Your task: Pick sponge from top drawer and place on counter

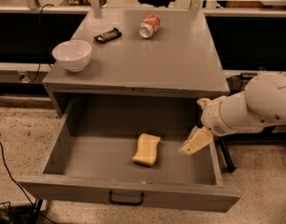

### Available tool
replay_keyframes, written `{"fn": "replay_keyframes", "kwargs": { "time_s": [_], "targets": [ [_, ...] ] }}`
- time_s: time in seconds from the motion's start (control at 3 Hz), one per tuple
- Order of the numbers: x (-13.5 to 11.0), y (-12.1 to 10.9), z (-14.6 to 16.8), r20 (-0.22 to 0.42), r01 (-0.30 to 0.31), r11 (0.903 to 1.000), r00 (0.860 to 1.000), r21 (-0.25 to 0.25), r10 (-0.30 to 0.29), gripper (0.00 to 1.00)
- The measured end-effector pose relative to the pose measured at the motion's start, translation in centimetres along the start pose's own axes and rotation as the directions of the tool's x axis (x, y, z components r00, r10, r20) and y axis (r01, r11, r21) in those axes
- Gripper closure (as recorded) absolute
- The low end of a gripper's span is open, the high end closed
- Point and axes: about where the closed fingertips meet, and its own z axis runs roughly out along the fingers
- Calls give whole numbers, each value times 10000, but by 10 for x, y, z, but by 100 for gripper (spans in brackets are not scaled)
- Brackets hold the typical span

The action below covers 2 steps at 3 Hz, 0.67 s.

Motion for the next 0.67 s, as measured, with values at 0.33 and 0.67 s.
{"fn": "replay_keyframes", "kwargs": {
  "time_s": [0.33, 0.67],
  "targets": [
    [-7, 10, 35, 791, -225, 9997, 9966, 28, 222, 0],
    [-23, 31, 76, 1446, 205, 9998, 9893, 20, -206, 0]
  ]
}}
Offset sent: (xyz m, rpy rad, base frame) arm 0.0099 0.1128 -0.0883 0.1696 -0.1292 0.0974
